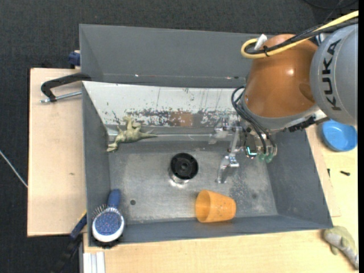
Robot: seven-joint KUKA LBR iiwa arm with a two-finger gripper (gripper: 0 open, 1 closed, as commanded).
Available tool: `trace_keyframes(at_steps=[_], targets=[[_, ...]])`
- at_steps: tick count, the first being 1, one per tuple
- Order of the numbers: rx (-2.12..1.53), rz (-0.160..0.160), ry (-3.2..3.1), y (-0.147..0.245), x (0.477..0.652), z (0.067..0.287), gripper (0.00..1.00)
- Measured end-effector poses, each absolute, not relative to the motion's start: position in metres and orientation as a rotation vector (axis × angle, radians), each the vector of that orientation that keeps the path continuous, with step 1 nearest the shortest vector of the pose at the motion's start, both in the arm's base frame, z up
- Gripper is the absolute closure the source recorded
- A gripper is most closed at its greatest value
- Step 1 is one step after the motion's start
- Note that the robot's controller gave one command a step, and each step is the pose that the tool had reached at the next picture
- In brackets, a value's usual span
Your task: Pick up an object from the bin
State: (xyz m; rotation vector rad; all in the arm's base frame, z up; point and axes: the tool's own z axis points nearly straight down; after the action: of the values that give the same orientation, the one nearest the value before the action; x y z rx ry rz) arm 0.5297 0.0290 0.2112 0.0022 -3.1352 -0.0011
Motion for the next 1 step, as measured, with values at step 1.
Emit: trace_keyframes(at_steps=[1], targets=[[0.218,-0.003,-3.132,0.0647,0.5548,0.0915,0.00]])
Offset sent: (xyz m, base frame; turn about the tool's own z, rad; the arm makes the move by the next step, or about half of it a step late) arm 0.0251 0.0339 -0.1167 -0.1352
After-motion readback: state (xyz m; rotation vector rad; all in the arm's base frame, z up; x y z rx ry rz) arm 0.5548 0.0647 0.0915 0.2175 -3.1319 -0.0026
